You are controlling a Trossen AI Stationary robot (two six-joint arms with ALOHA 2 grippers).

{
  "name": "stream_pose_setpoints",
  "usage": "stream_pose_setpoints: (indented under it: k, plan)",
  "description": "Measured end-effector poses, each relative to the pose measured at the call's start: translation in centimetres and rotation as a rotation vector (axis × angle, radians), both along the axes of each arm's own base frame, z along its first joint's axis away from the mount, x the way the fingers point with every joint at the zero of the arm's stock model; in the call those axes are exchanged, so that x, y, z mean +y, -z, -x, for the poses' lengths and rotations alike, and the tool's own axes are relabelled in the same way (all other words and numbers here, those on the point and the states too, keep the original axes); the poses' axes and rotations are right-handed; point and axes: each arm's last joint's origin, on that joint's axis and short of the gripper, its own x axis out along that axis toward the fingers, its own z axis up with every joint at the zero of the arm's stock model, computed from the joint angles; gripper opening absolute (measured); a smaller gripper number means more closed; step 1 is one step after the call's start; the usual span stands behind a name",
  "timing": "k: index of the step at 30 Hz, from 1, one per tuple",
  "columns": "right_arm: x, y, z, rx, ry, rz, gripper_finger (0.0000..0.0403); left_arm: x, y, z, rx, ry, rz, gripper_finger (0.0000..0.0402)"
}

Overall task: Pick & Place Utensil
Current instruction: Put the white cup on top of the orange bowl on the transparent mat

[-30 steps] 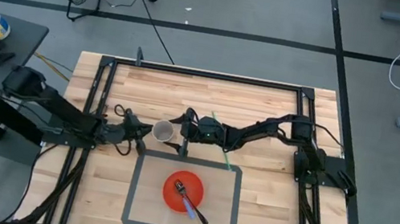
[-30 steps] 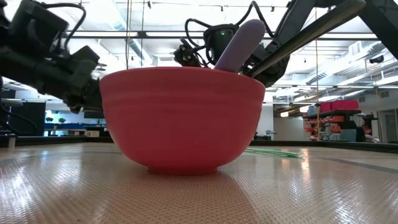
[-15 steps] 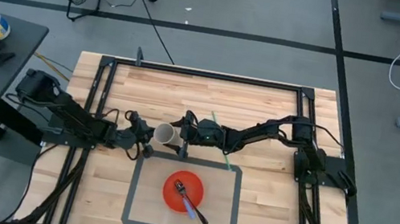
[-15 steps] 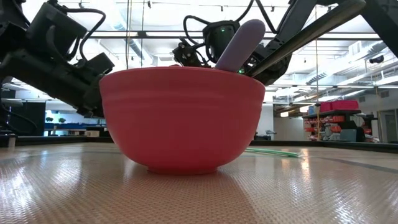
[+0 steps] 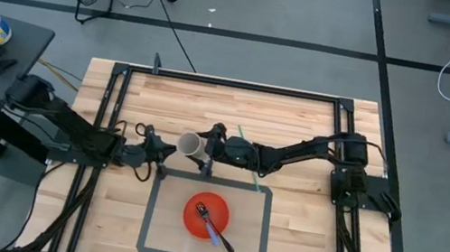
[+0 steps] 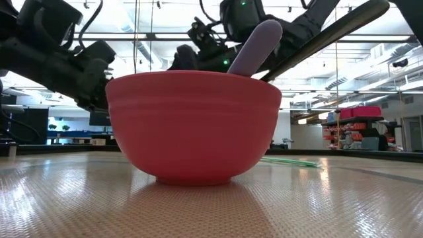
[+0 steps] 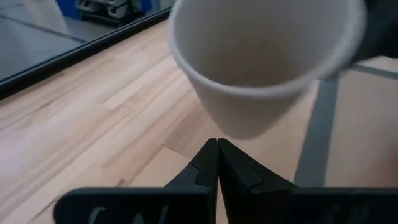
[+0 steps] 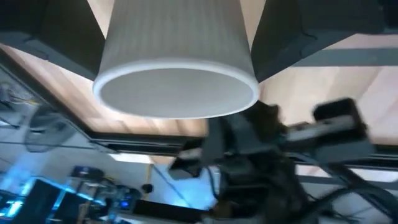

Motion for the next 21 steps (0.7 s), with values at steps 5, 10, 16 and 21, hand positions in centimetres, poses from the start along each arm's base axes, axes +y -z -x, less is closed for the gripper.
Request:
stream_pose_setpoints:
  k: [5,10,16,21]
  plan:
    - [0.5,-0.7,2.3,-0.055,0.052,-0.029,0.035,-0.5,-0.3,0.4,0.009,0.034,-0.01,0.0014]
    - [1.4,-2.6,6.9,-0.184,0.091,-0.062,0.035,-0.7,-0.2,0.5,0.015,0.043,-0.012,0.0014]
    - [3.6,-3.5,13.5,-0.224,0.116,-0.112,0.035,-0.6,-0.1,0.5,0.021,0.041,-0.016,0.0014]
    - [5.7,-2.1,18.0,-0.266,0.096,-0.181,0.035,-0.5,-0.2,0.4,0.01,0.03,-0.011,0.0014]
